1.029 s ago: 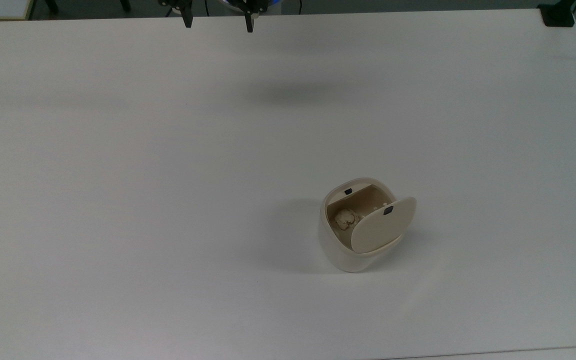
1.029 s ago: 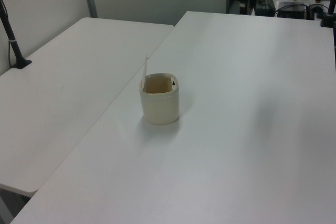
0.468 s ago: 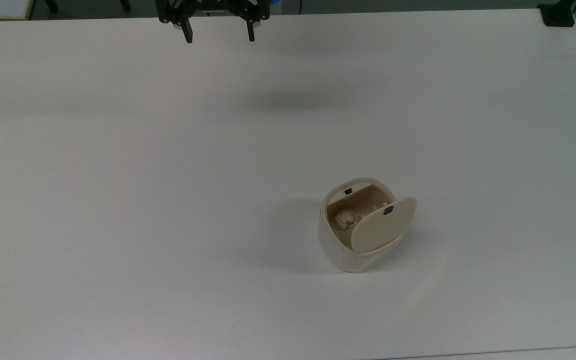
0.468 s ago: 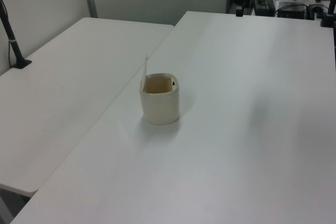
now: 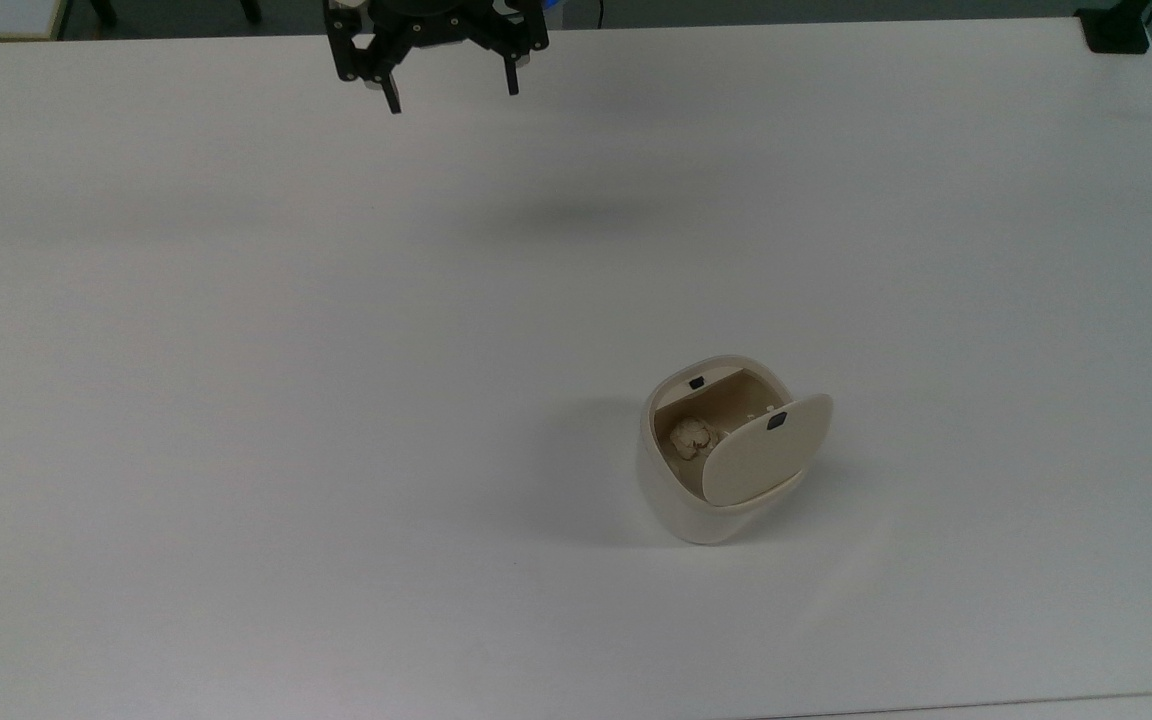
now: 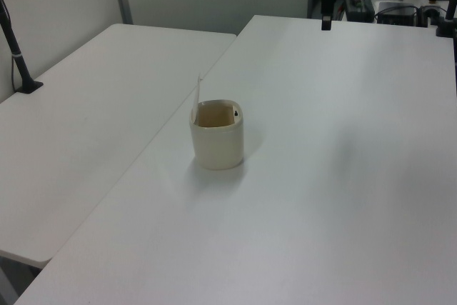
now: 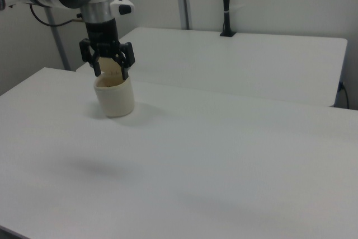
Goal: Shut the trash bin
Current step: 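Move the gripper from above the table toward the cream trash bin, then lower the gripper onto the open lid of the bin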
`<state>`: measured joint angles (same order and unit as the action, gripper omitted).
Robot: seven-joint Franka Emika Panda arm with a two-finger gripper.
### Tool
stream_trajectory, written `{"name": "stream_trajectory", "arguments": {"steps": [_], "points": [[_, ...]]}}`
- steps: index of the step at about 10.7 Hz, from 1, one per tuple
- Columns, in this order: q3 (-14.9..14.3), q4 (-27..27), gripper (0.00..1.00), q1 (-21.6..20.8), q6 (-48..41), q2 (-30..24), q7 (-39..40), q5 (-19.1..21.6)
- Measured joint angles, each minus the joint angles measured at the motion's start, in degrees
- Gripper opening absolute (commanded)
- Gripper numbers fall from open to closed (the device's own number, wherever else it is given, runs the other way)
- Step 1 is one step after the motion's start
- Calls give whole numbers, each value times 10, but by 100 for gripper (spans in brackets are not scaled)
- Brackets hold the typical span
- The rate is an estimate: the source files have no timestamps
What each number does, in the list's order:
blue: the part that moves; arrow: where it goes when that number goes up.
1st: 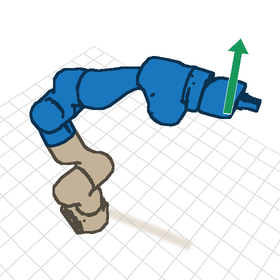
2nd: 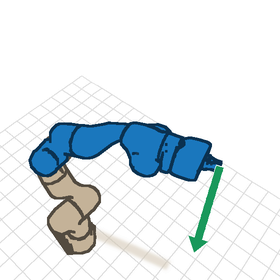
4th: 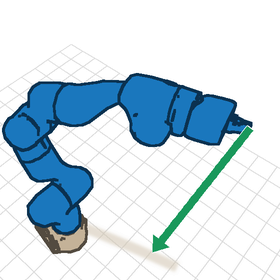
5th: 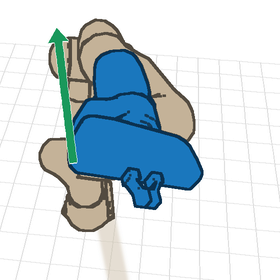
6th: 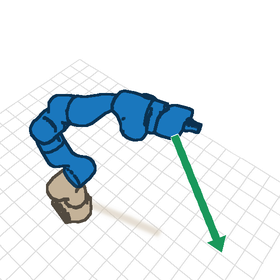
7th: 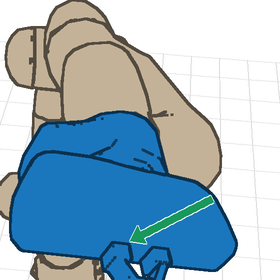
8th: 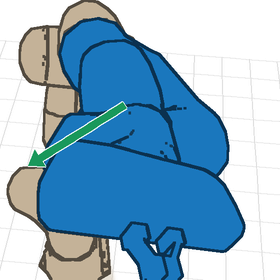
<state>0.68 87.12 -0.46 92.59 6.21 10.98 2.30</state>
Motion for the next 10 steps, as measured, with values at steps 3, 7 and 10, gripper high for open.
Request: {"name": "stream_trajectory", "arguments": {"steps": [3,7,10], "points": [[6,1,0,-14,19,9,71,18],[9,-6,0,-72,204,71,78,43],[9,-50,0,-108,336,121,71,47]]}}
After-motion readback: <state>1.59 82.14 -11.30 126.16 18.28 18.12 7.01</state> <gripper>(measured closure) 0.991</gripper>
